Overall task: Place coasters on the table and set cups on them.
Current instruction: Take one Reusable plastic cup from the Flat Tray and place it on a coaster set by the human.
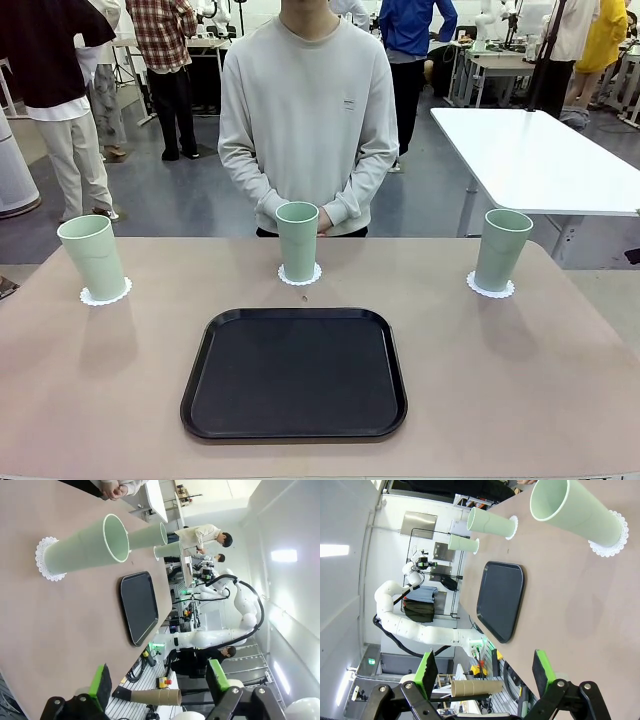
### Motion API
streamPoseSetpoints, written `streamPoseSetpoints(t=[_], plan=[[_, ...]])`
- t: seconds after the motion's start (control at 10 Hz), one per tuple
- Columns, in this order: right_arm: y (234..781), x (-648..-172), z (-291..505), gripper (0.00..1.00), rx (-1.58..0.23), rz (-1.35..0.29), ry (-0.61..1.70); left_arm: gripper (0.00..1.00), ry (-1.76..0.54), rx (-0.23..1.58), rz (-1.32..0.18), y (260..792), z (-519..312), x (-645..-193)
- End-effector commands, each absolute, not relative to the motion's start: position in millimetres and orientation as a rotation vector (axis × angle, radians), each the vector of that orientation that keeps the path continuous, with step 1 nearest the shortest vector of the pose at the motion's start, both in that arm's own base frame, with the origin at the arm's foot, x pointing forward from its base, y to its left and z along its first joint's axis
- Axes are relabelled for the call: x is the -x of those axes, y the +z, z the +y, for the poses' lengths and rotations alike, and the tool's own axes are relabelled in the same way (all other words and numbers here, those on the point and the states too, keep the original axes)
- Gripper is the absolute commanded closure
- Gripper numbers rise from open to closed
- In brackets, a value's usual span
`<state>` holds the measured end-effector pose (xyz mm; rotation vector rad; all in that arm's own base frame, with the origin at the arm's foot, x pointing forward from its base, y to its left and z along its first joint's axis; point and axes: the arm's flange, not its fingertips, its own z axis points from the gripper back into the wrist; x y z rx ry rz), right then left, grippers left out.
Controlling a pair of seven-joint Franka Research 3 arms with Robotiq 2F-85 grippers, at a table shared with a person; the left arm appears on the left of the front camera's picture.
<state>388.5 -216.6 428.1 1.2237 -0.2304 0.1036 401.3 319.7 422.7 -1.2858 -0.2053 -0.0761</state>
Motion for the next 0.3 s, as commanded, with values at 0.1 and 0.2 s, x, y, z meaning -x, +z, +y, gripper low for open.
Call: streamPoseSetpoints(t=[0.1, 0.2], plan=[[428.7, -388.1, -216.5, 0.0, -1.225, -0.233, 0.106, 0.0, -0.074, 1.302, -0.206, 424.3, 320.3, -399.8], [428.7, -388.1, -216.5, 0.0, -1.225, -0.233, 0.106, 0.0, -0.074, 1.302, -0.206, 424.3, 320.3, -399.8]])
